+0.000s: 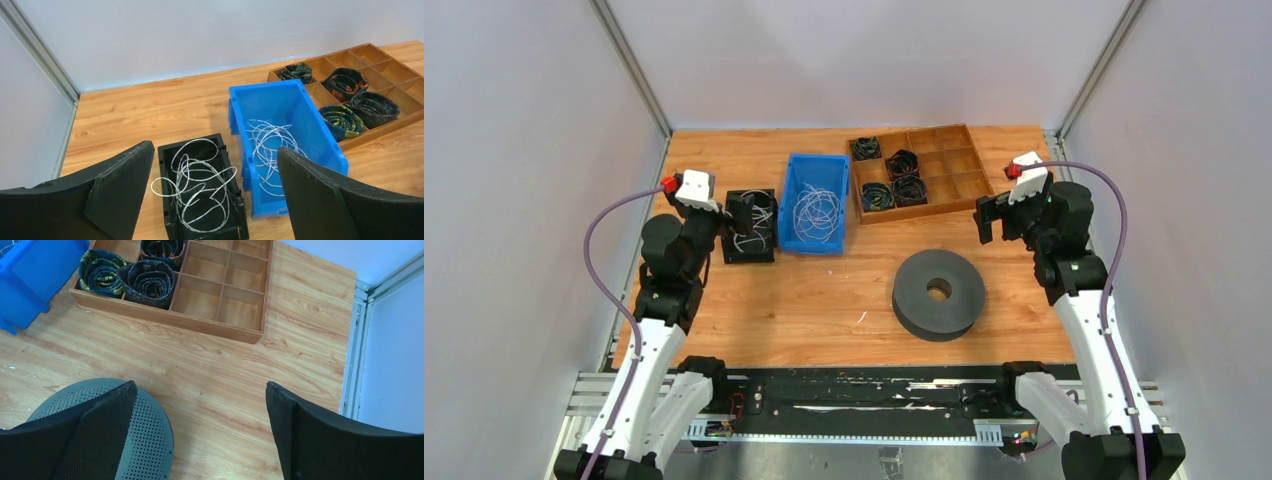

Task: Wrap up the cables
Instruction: Move the cable reel to the center of the board.

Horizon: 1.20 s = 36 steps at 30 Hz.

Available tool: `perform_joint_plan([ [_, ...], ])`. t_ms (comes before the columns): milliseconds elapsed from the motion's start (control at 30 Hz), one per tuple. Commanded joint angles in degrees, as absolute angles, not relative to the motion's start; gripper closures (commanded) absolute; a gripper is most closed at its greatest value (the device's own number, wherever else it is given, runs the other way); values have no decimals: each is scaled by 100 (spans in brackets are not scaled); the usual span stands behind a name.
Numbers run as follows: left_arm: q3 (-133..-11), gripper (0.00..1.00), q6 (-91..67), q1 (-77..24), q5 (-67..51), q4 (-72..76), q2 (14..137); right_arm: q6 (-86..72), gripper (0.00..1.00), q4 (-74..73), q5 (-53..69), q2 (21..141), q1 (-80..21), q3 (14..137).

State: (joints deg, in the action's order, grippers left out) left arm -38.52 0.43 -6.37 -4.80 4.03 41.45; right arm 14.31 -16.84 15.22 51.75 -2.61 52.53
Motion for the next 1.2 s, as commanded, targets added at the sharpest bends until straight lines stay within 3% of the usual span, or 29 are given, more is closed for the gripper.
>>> perform_joint_plan([
  [0,-3832,2,31,-565,-554,548,4067,1397,1,-1598,1661,5063,-325,5159],
  [600,-4137,2,342,-569,-571,-91,4132,1568,1,-2076,1626,4866,-325,5413],
  [833,-4076,2,481,-565,-1296,-37,4242,2135,1,-2899,2094,5044,-359,5353],
  [1167,-3885,2,527,-571,-2095,164,4452,3023,0,-3878,1403,5700,-1457,4877],
])
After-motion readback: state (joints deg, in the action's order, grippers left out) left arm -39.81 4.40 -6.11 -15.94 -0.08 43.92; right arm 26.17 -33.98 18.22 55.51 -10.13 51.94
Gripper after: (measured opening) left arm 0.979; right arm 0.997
